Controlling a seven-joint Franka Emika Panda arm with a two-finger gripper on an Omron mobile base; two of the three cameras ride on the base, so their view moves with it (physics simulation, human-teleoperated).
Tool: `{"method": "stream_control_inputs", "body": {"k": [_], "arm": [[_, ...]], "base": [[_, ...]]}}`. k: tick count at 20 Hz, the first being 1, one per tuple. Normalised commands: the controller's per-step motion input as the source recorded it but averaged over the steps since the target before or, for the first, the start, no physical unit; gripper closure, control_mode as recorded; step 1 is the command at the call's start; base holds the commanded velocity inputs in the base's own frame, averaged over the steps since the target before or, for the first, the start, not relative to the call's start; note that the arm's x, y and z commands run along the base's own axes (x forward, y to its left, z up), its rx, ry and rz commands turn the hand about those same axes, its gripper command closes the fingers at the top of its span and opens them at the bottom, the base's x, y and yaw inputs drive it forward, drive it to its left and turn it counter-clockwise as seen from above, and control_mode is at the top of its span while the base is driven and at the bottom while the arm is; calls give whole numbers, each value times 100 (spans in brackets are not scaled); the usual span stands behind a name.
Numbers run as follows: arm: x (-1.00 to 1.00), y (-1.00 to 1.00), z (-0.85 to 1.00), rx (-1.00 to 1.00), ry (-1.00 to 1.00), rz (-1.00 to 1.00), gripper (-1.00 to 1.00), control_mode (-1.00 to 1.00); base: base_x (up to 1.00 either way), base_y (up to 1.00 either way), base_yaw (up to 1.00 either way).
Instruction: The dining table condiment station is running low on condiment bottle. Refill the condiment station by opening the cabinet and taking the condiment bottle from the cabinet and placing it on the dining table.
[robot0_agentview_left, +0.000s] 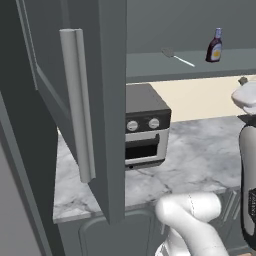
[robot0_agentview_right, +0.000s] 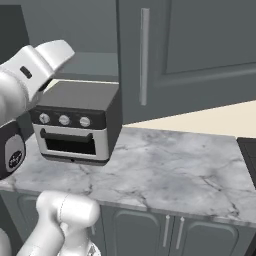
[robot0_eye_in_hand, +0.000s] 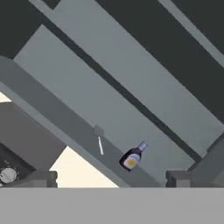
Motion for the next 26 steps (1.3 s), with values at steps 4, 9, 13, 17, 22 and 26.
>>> {"method": "stream_control_inputs", "body": {"k": [4,9,13,17,22,26], "arm": [[59,10,-57,-3,20,-46,-100,-100],[64,-1,-31,0,23,-42,-100,-100],[72,-46,-3,5,19,-26,-100,-100],[55,-78,-9,10,9,-8,-100,-100],[79,-55,-32,6,13,-1,-100,-100],[41,-63,-21,6,4,0,-100,-100]], "base": [[0,0,0],[0,0,0],[0,0,0],[0,0,0],[0,0,0],[0,0,0]]}}
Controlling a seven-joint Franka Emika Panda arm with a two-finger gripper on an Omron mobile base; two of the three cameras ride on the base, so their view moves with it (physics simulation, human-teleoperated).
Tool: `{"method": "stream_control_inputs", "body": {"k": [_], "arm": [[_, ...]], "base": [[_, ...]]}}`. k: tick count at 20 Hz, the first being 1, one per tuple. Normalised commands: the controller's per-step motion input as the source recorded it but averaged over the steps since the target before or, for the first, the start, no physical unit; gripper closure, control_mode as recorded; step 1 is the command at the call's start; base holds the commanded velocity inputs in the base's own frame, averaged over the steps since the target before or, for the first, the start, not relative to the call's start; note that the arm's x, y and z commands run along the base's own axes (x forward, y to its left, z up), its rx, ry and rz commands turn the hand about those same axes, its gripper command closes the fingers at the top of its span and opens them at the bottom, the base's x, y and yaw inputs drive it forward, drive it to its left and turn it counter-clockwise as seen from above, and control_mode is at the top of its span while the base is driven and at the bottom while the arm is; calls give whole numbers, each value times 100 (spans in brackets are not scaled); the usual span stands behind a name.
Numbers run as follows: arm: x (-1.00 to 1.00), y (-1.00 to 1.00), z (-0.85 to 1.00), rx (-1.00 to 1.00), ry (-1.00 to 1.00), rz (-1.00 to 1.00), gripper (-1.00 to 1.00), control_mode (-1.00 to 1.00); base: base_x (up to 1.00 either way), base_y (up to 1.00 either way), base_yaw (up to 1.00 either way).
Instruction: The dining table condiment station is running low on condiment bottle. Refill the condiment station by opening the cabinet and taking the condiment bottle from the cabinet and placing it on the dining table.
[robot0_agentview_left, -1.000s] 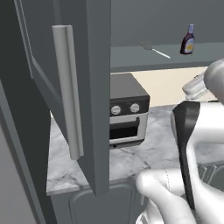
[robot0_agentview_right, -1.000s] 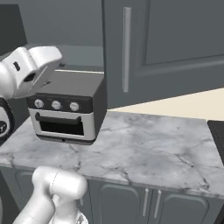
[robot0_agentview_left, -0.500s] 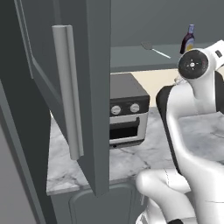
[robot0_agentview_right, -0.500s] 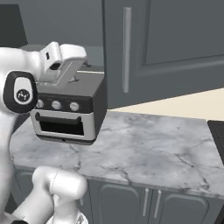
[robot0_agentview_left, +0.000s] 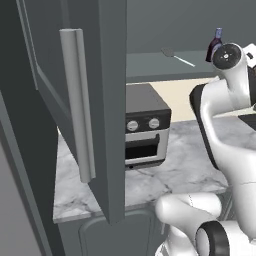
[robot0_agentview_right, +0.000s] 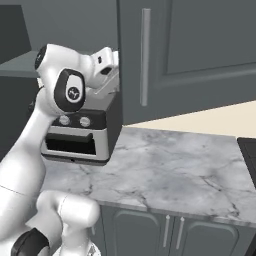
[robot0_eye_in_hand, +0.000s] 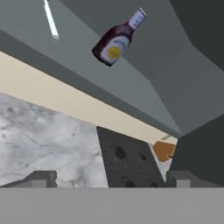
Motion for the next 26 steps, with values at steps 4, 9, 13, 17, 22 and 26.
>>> {"method": "stream_control_inputs", "body": {"k": [4,9,13,17,22,26], "arm": [[-8,-76,-3,8,-4,0,-100,-100],[-75,-87,-1,7,-25,0,-100,-100],[-100,-93,0,9,-35,0,-100,-100],[-88,-100,0,17,-22,0,-100,-100],[-52,-100,0,25,-8,0,-100,-100],[-54,-99,2,22,-7,0,-100,-100]], "base": [[0,0,0],[0,0,0],[0,0,0],[0,0,0],[0,0,0],[0,0,0]]}}
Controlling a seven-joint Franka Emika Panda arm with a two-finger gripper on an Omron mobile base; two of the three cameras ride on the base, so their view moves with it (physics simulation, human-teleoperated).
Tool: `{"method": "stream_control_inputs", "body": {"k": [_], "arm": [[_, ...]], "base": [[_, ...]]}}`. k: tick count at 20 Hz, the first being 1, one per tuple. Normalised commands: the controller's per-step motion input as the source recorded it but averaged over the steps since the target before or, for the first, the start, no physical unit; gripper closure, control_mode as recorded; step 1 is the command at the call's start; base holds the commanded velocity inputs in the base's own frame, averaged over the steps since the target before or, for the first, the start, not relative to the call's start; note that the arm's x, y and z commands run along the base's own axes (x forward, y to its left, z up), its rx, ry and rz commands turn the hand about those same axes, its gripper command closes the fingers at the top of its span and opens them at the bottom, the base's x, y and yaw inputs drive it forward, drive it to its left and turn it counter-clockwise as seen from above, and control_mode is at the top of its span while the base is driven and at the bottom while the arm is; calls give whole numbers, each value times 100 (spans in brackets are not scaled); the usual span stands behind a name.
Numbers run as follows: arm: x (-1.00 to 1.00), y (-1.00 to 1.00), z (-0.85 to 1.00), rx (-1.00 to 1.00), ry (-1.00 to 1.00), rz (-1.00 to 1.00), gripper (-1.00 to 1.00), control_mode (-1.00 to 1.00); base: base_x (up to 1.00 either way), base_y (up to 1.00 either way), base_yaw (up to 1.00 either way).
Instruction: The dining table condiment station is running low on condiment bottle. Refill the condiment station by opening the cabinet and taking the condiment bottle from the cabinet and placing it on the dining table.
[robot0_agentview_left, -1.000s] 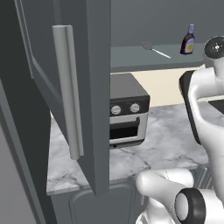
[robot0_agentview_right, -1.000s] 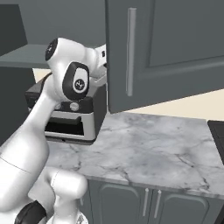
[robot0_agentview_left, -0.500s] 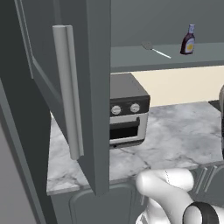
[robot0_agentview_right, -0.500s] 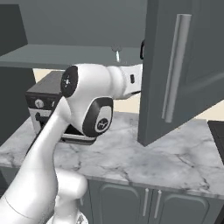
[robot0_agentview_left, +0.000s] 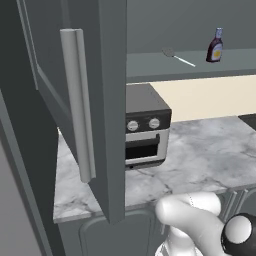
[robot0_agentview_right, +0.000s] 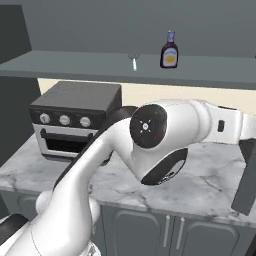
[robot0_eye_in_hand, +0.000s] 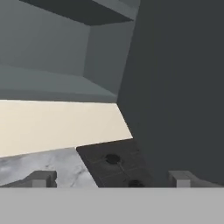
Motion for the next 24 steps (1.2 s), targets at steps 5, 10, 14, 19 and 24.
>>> {"method": "stream_control_inputs", "body": {"k": [5,10,14,19,24], "arm": [[-80,-9,4,5,-22,2,-100,-100],[-15,100,0,-13,-2,0,-100,-100],[12,100,0,-10,-2,-3,-100,-100],[25,100,0,-1,-9,-2,-100,-100],[23,100,24,0,-16,0,-100,-100]], "base": [[0,0,0],[0,0,0],[0,0,0],[0,0,0],[0,0,0]]}}
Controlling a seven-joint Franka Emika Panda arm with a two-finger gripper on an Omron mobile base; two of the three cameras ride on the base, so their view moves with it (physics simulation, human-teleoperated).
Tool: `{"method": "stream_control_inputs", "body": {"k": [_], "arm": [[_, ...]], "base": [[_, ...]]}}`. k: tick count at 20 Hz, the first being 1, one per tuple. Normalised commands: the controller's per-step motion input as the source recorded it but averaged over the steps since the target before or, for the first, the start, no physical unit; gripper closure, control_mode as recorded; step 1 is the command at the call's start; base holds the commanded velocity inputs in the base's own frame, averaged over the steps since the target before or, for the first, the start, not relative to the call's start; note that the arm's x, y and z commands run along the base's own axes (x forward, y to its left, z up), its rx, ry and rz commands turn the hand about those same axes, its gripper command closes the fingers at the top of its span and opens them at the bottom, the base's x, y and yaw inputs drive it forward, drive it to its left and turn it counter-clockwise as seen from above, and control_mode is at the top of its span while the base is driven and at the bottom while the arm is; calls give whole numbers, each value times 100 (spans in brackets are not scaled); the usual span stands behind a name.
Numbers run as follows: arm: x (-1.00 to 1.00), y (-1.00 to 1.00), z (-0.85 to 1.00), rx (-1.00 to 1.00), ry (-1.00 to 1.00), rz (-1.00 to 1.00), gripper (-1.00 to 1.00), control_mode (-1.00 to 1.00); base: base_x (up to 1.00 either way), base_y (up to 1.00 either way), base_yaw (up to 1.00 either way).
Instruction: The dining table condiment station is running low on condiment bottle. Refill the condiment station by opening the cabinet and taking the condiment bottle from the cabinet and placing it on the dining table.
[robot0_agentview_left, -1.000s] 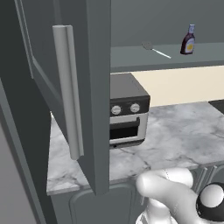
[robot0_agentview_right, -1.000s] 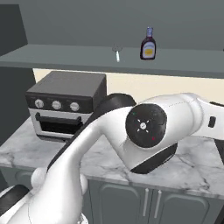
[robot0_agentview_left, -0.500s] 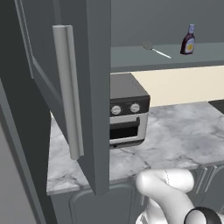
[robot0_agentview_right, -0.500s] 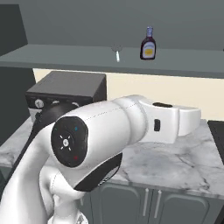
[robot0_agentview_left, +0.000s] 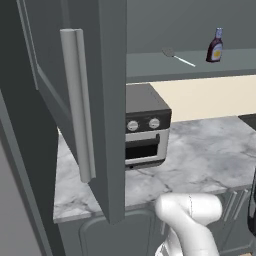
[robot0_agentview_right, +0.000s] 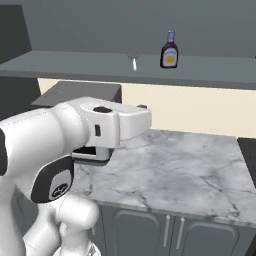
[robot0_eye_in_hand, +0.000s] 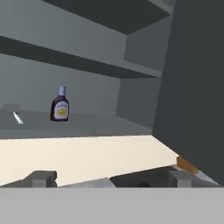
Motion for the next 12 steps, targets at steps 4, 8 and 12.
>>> {"method": "stream_control_inputs", "body": {"k": [4,8,12], "arm": [[19,84,69,4,-9,0,-100,-100],[51,36,46,19,-1,12,-100,-100],[81,2,2,29,0,27,-100,-100]], "base": [[0,0,0],[0,0,0],[0,0,0]]}}
